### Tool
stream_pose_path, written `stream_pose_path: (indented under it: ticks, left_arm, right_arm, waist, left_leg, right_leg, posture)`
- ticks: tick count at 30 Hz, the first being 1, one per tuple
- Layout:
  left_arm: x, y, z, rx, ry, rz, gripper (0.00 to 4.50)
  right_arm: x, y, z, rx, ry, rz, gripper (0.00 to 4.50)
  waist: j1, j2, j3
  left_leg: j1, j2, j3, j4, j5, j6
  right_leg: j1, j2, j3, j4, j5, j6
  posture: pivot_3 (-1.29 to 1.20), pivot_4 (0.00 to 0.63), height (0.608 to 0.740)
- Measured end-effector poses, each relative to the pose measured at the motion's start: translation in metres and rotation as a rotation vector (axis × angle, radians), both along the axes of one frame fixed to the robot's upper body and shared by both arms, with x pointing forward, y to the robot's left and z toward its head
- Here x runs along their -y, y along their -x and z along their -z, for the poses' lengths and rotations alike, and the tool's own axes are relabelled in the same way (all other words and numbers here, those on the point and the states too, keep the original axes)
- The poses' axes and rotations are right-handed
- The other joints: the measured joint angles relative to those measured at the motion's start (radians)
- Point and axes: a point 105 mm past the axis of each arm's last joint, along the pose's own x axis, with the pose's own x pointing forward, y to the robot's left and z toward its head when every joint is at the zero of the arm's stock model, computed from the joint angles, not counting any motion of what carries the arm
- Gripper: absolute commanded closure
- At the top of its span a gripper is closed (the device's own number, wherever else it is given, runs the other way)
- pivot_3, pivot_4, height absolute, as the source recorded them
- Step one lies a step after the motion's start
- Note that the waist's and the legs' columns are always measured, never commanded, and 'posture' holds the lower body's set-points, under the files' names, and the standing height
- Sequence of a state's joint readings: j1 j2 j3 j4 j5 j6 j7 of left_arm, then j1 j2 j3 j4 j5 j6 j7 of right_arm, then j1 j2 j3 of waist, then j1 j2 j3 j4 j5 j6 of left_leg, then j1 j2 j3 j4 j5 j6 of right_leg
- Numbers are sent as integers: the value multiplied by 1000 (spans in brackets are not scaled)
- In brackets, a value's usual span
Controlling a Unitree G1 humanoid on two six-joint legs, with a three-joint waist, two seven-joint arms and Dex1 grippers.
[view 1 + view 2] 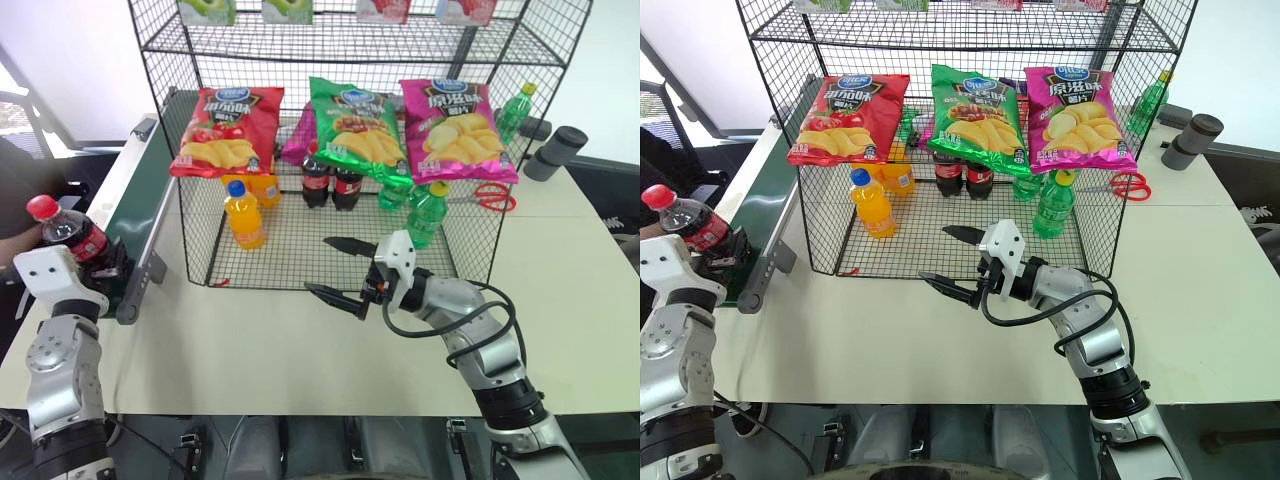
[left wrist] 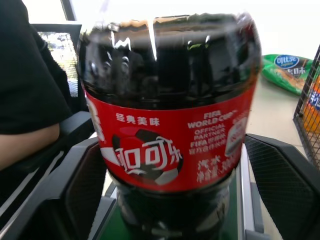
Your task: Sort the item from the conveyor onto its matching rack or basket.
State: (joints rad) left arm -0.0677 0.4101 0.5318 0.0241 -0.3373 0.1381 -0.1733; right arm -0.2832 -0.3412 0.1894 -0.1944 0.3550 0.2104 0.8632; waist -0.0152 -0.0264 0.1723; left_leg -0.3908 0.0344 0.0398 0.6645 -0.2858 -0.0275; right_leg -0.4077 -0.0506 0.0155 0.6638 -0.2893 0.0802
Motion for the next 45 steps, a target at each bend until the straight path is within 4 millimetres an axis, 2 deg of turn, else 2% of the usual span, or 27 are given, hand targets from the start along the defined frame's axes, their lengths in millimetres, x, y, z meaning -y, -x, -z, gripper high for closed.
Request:
stream_pose_path:
  ticks: [1,7,9,12,13,16,18,24,30,34,41,45]
  left_arm:
    - [0,0,0,1,0,0,1585]
    - [2,2,-2,19,11,29,1596]
    - [6,4,-9,54,22,66,1596]
    - [14,8,-40,141,-9,165,1596]
    - [23,11,-61,180,-36,247,1596]
    - [56,23,-96,201,-94,506,1596]
    - [76,30,-102,161,-103,654,1596]
    - [128,36,-72,-55,5,956,1596]
    - [192,37,-44,-161,42,1246,1596]
    - [224,35,-38,-180,20,1402,1596]
    - [239,36,-25,-244,-32,1528,1596]
    - [248,38,-25,-248,-67,1580,1596]
  right_arm:
    - [0,0,0,0,0,0,0]
    - [0,0,0,0,1,0,0]
    - [0,0,0,0,3,0,0]
    - [0,-1,-1,-2,8,-4,0]
    - [1,-1,-1,-3,17,-8,0]
    - [2,-1,-7,-4,26,-32,0]
    - [1,0,-13,-3,17,-53,0]
    - [4,7,-21,-99,-9,-125,0]
    - [-4,14,-32,-128,-30,-162,0]
    - [-9,19,-33,-129,-31,-175,0]
    - [-13,23,-27,-199,-38,-189,0]
    - [-14,27,-25,-249,-50,-211,0]
  waist:
    - [0,0,0]
    - [0,0,0]
    - [0,-2,0]
    - [-1,-5,2]
    - [-2,-5,2]
    - [-5,-5,2]
    - [-5,-4,2]
    - [-4,-3,2]
    - [-1,-3,2]
    - [-3,-3,2]
    - [-1,-3,3]
    - [1,-3,3]
  left_leg:
    - [0,0,0,0,0,0]
    - [-1,0,0,0,0,0]
    - [-2,0,0,0,0,0]
    - [-2,0,-1,-1,0,0]
    - [-2,0,-1,-1,0,0]
    - [-2,-2,-1,-2,0,0]
    - [-2,-2,-1,-3,0,0]
    - [-2,-2,-1,-3,0,0]
    - [-3,-3,-1,-3,0,0]
    - [-3,-3,-1,-3,0,0]
    - [-3,-2,-1,-3,0,0]
    - [-3,-2,-1,-2,0,0]
  right_leg:
    - [0,0,0,0,0,0]
    - [0,-1,0,0,0,0]
    - [-1,-1,0,0,0,0]
    - [-2,-1,-1,-1,0,0]
    - [-2,-2,-1,-1,0,-1]
    - [-2,-5,-1,-2,-2,-3]
    - [-1,-5,-1,-3,-2,-4]
    - [-1,-5,-1,-3,-2,-4]
    - [-1,-5,-2,-4,-2,-4]
    - [-1,-4,-2,-4,-2,-3]
    - [-1,-1,-1,-4,0,-1]
    - [-1,0,-1,-4,0,-1]
  posture:
    - [0,150,734]
    - [0,150,734]
    - [0,150,734]
    - [0,150,734]
    - [0,150,734]
    - [0,150,734]
    - [0,150,734]
    - [0,150,734]
    - [0,150,734]
    - [0,150,734]
    - [0,150,734]
    - [0,150,734]
